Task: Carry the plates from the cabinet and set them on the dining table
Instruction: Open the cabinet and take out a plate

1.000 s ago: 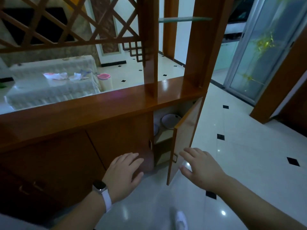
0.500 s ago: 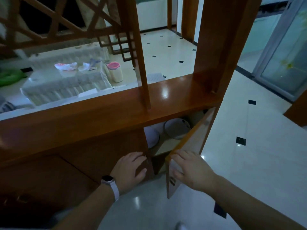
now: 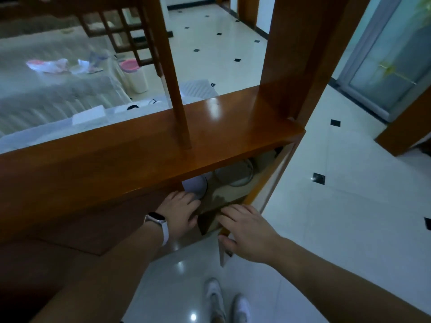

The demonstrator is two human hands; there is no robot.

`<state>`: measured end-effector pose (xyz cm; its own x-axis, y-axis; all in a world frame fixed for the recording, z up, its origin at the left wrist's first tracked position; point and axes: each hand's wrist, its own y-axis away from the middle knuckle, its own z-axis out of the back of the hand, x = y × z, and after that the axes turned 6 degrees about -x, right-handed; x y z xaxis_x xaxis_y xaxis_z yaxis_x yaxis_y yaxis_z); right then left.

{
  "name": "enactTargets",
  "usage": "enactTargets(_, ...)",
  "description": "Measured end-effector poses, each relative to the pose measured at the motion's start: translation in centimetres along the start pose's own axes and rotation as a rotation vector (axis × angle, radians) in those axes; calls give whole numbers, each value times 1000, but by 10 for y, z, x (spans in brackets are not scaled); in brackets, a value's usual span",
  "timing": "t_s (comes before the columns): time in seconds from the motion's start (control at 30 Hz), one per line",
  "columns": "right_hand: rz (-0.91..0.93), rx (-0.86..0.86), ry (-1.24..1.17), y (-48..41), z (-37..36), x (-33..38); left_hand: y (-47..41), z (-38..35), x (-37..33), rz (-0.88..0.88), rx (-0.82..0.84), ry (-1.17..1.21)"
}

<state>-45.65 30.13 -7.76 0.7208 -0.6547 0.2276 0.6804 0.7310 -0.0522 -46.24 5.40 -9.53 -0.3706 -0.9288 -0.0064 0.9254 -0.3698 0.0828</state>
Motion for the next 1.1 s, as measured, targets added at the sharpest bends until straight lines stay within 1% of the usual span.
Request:
enactTargets(0.07,-22,11,9,-1,-6,0,-11,-12,12,-50,41,-32)
enactTargets(0.17,-36,14,-14,-6,-12,-1,-30,-26,22,-163,118,-206)
enactTargets(0.27,-40,1,-31,-12,-14,-2,-47,-45,26,-285,201,-285)
enactTargets(0.37,-35,8,-13,-16,-16,-1,-61,-53,31,-261,244,-358)
enactTargets(0.43,-33,13,17,-15,-18,-2,-65,-56,33,-269,298,-495)
enactTargets(0.53,-41,4,32,-13,-21,-3,-66,-60,32,-312,325,-740)
enactTargets(0.6,-43,-9,34,-12,-21,-3,-65,-57,28,-318,335,-817)
enactTargets(0.73,-42,-25,27,-12,-18,-4,-64,-52,27,-317,339,-818)
enactTargets(0.87,-36,-4,1,-10,-15,-6,-65,-46,21,-307,349,-814)
enactTargets(1.0,-11,7,-15,-6,-14,-8,-52,-44,3,-249,349,-744)
enactTargets(1.1,17,13,-25,-1,-12,-11,-35,-51,-16,-240,335,-677)
